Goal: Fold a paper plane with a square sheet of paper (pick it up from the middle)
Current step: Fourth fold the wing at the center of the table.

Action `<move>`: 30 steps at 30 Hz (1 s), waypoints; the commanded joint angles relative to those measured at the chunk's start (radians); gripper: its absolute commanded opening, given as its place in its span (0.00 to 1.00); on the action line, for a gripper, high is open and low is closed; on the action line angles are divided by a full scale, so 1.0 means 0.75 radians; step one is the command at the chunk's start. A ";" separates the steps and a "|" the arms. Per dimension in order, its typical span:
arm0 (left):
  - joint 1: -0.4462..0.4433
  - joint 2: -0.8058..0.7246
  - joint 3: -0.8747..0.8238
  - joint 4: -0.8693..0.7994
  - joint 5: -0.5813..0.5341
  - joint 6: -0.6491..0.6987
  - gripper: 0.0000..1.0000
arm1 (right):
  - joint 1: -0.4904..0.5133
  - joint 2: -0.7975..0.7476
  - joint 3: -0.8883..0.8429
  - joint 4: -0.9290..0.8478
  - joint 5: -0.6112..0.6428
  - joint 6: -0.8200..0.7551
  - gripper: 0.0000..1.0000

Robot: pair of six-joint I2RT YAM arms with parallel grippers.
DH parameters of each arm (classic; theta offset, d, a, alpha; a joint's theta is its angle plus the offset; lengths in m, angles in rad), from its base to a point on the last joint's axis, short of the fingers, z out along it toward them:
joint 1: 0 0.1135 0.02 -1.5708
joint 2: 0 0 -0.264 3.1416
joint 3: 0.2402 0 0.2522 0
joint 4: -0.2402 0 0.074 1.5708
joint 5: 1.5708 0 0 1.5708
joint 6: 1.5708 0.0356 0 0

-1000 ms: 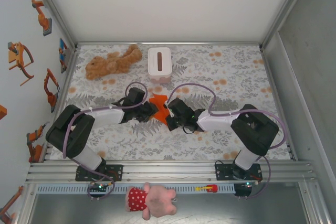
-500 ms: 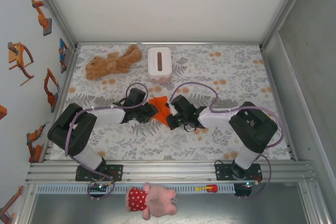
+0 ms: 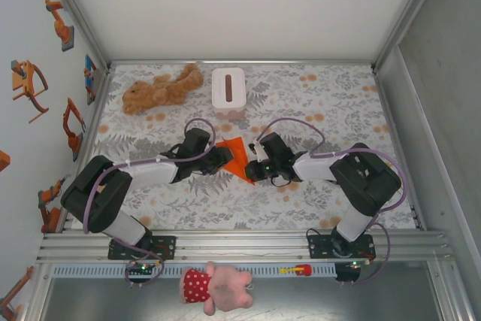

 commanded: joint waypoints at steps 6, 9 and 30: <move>-0.028 0.086 0.030 0.123 0.057 0.085 0.43 | -0.035 -0.038 -0.039 0.072 -0.119 0.068 0.00; -0.036 0.129 0.057 0.116 0.059 0.105 0.44 | -0.049 -0.039 -0.040 0.081 -0.137 0.073 0.00; -0.035 0.247 0.147 0.086 0.043 0.186 0.51 | -0.096 0.039 -0.035 0.144 -0.226 0.096 0.01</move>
